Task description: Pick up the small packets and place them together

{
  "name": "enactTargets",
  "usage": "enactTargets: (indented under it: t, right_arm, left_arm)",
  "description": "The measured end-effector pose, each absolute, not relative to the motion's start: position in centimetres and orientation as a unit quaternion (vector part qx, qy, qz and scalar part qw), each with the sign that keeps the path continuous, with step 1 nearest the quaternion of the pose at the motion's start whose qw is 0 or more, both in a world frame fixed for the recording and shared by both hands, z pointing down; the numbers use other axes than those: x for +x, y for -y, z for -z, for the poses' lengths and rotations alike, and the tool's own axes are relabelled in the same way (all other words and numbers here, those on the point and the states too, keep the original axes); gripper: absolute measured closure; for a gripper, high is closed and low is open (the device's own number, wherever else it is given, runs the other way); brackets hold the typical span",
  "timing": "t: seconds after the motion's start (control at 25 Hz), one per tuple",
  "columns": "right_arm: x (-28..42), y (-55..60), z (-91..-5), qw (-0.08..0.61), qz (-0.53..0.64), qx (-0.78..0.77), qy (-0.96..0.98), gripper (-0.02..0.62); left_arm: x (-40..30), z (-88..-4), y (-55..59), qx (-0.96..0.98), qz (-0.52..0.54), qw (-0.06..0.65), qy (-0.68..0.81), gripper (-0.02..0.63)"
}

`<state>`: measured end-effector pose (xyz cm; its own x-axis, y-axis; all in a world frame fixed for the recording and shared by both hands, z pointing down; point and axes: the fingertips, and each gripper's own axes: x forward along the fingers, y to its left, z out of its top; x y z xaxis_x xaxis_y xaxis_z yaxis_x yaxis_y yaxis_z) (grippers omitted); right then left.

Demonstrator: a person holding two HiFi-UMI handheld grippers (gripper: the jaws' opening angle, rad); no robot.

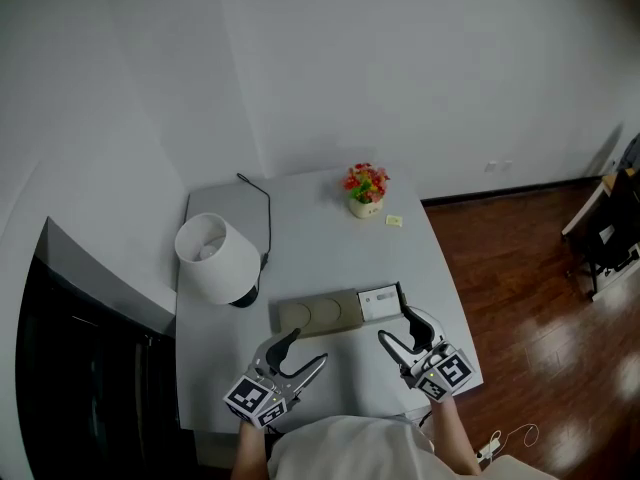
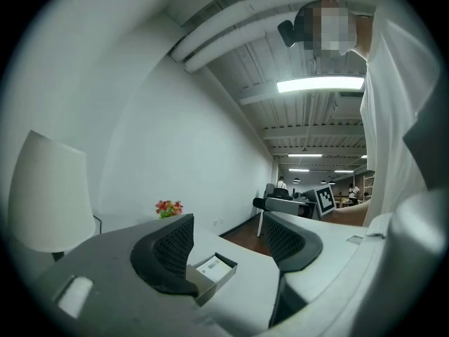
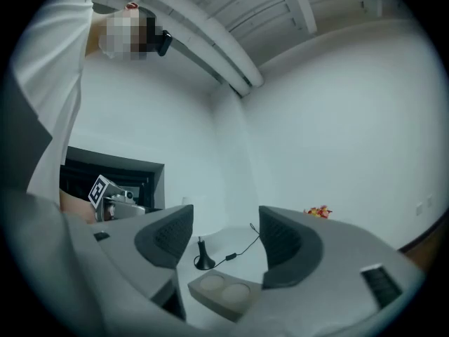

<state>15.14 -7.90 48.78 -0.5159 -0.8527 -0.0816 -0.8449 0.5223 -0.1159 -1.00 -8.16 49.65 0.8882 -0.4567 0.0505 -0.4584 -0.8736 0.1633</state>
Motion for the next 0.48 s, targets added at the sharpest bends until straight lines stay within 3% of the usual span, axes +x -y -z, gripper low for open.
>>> enactTargets:
  t: [0.48]
  right_arm:
    - [12.1,7.0,-49.1,0.044,0.032,-0.46,-0.886,0.291]
  left_arm:
    - [-2.1,-49.6,7.3,0.967,-0.003,0.077,0.242,0.31]
